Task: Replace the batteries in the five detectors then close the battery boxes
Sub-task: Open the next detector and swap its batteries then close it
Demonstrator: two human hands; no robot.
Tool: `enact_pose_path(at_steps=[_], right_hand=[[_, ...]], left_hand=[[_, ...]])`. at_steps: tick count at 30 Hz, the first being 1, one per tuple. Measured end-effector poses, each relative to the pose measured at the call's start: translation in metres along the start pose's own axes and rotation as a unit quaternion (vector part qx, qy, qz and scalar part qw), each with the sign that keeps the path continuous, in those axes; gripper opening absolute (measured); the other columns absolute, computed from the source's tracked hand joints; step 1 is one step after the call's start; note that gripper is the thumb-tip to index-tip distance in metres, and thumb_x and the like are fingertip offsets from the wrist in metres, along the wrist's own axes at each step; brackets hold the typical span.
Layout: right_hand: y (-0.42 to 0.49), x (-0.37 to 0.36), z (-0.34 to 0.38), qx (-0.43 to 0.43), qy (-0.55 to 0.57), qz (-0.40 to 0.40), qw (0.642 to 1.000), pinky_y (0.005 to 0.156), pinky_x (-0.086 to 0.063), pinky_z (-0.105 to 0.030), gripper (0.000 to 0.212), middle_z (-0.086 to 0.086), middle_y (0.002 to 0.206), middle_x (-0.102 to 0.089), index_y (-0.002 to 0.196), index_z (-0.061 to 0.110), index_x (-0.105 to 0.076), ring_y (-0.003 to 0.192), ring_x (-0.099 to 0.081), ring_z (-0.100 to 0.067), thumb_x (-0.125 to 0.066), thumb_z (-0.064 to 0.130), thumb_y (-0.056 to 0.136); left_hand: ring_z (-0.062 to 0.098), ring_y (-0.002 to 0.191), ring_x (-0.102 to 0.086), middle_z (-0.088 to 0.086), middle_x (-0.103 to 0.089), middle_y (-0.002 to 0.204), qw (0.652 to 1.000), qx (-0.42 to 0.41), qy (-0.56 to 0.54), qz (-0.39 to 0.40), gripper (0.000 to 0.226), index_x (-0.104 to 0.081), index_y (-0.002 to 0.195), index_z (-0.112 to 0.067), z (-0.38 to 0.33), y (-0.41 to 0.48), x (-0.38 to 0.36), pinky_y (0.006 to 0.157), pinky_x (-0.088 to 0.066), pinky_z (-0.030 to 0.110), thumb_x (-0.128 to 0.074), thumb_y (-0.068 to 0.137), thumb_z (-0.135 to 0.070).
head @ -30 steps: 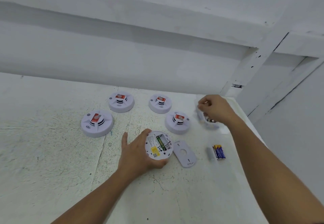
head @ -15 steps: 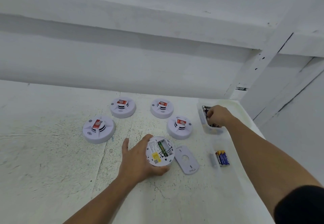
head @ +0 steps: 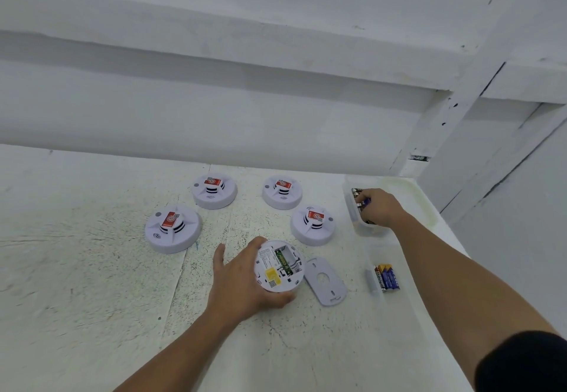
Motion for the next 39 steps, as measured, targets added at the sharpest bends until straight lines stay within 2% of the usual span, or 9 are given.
enact_pose_path(at_steps=[5, 8, 12, 14, 19, 25, 31, 34, 39], right_hand=[[-0.001, 0.009, -0.018, -0.069, 0.233, -0.044, 0.969, 0.052, -0.044, -0.026, 0.01, -0.015, 0.084, -0.06, 0.085, 0.01, -0.06, 0.059, -0.054, -0.025, -0.058, 0.001, 0.084], [-0.009, 0.018, -0.023, -0.107, 0.419, -0.057, 0.9, 0.045, -0.053, -0.028, 0.011, -0.019, 0.08, -0.057, 0.083, 0.007, -0.053, 0.053, -0.058, -0.027, -0.053, -0.002, 0.088], [-0.027, 0.026, -0.001, -0.127, 0.631, -0.027, 0.765, 0.063, -0.06, -0.032, 0.01, -0.014, 0.073, -0.051, 0.08, 0.002, -0.05, 0.066, -0.06, -0.029, -0.05, 0.0, 0.09], [-0.04, 0.027, 0.018, -0.108, 0.669, -0.007, 0.736, 0.064, -0.061, -0.032, 0.007, -0.014, 0.075, -0.052, 0.083, 0.001, -0.052, 0.068, -0.06, -0.028, -0.053, 0.0, 0.09], [-0.075, -0.003, 0.061, -0.036, 0.591, 0.084, 0.802, 0.061, -0.06, -0.032, 0.008, -0.015, 0.079, -0.063, 0.097, 0.006, -0.058, 0.066, -0.069, -0.026, -0.058, 0.001, 0.09], [-0.108, -0.057, 0.096, 0.081, 0.359, 0.128, 0.921, 0.066, -0.056, -0.032, 0.019, -0.004, 0.08, -0.067, 0.103, 0.011, -0.063, 0.074, -0.066, -0.016, -0.068, 0.009, 0.085], [-0.118, -0.08, 0.098, 0.125, 0.253, 0.082, 0.956, 0.071, -0.055, -0.032, 0.016, 0.001, 0.082, -0.061, 0.096, 0.024, -0.062, 0.073, -0.06, -0.005, -0.07, 0.018, 0.084], [-0.123, -0.082, 0.098, 0.144, 0.233, 0.064, 0.96, 0.069, -0.047, -0.019, 0.015, 0.009, 0.088, -0.063, 0.096, 0.023, -0.061, 0.081, -0.058, 0.001, -0.068, 0.018, 0.084], [-0.124, -0.085, 0.102, 0.162, 0.205, 0.06, 0.963, 0.075, -0.046, -0.019, 0.014, 0.007, 0.103, -0.061, 0.094, 0.024, -0.06, 0.093, -0.058, -0.004, -0.068, 0.018, 0.084]], left_hand=[[-0.004, 0.109, -0.051, -0.029, -0.047, 0.104, 1.0, -0.001, 0.006, -0.003, 0.107, -0.028, 0.135, -0.036, 0.001, 0.0, -0.001, 0.117, 0.008, 0.044, -0.054, 0.044, -0.086], [-0.005, 0.105, -0.052, -0.03, -0.049, 0.103, 1.0, -0.001, 0.0, -0.009, 0.104, -0.029, 0.132, -0.037, 0.001, 0.0, -0.001, 0.117, 0.006, 0.046, -0.054, 0.044, -0.086], [-0.004, 0.104, -0.052, -0.029, -0.05, 0.103, 1.0, -0.001, -0.004, -0.014, 0.104, -0.031, 0.132, -0.037, 0.002, 0.001, 0.0, 0.117, 0.005, 0.046, -0.054, 0.043, -0.085], [-0.004, 0.101, -0.052, -0.029, -0.051, 0.102, 1.0, -0.003, -0.008, -0.018, 0.103, -0.032, 0.131, -0.036, 0.003, 0.002, 0.0, 0.117, 0.005, 0.046, -0.055, 0.043, -0.085], [0.001, 0.109, -0.054, -0.027, -0.049, 0.102, 1.0, -0.004, -0.004, -0.013, 0.104, -0.03, 0.133, -0.036, 0.002, 0.001, -0.001, 0.116, 0.006, 0.044, -0.055, 0.044, -0.085], [0.001, 0.104, -0.057, -0.027, -0.052, 0.098, 1.0, -0.014, -0.01, -0.023, 0.1, -0.034, 0.129, -0.036, 0.0, 0.0, 0.001, 0.116, 0.001, 0.047, -0.054, 0.044, -0.084], [-0.001, 0.101, -0.057, -0.028, -0.052, 0.097, 0.999, -0.021, -0.009, -0.03, 0.097, -0.032, 0.126, -0.037, 0.002, 0.001, -0.002, 0.116, -0.001, 0.047, -0.055, 0.046, -0.085], [-0.001, 0.102, -0.057, -0.026, -0.052, 0.098, 0.999, -0.021, -0.006, -0.03, 0.102, -0.032, 0.13, -0.034, 0.003, 0.001, -0.002, 0.116, 0.0, 0.046, -0.053, 0.044, -0.086], [-0.005, 0.099, -0.053, -0.028, -0.052, 0.1, 0.999, -0.029, -0.02, -0.04, 0.1, -0.035, 0.129, -0.031, 0.0, 0.0, 0.0, 0.116, -0.001, 0.048, -0.052, 0.047, -0.084]])
Point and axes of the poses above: each hand's wrist, its own y-axis towards the middle knuckle, its own x-axis out of the back of the hand, z = x × y, the point moved 7 cm from there along y, towards the middle knuckle
